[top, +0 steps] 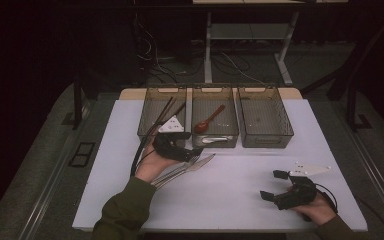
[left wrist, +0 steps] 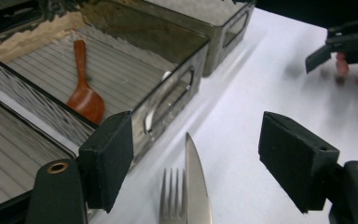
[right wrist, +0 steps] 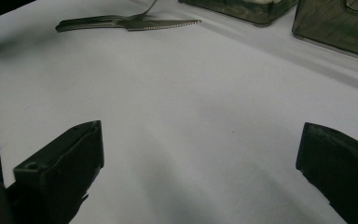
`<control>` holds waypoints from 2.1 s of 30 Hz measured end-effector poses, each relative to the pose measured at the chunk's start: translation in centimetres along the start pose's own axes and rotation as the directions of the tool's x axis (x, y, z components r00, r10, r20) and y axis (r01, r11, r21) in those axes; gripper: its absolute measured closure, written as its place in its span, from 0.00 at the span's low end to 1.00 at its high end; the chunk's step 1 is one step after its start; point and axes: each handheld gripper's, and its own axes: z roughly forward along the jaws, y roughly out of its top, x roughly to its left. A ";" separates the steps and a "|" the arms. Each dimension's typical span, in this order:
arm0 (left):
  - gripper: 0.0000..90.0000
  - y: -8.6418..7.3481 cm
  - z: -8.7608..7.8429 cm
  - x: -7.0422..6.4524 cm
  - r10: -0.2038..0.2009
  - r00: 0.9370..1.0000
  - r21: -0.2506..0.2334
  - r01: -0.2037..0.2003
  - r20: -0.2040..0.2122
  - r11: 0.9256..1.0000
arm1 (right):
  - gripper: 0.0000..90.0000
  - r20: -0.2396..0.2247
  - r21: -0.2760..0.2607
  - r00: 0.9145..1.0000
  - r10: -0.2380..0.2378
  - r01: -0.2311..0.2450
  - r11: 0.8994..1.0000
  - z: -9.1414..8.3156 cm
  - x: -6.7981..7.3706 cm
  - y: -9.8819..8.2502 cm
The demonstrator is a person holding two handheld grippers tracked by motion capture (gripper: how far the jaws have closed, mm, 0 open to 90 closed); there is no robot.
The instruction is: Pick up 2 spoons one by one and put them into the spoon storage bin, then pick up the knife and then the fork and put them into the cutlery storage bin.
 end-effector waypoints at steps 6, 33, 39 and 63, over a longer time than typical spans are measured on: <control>0.26 -1.0 -0.6 -0.8 0.008 1.000 0.003 -0.008 0.009 1.000 | 0.01 -0.001 -0.009 1.000 -0.002 0.002 1.000 -0.1 0.0 0.0; 0.24 -6.0 -2.8 -2.5 0.030 1.000 0.051 -0.030 0.001 0.998 | 0.01 0.014 -0.006 1.000 0.001 -0.001 1.000 -0.6 0.1 -0.4; 0.33 -7.1 -3.6 -2.3 0.015 1.000 0.058 -0.014 -0.016 0.998 | 0.01 0.015 -0.006 1.000 -0.002 0.002 1.000 -0.6 0.1 -0.4; 0.76 -8.5 -2.4 0.9 -0.057 0.997 0.118 0.062 -0.048 0.991 | 0.01 0.008 0.000 1.000 -0.003 0.003 1.000 -0.3 0.0 -0.3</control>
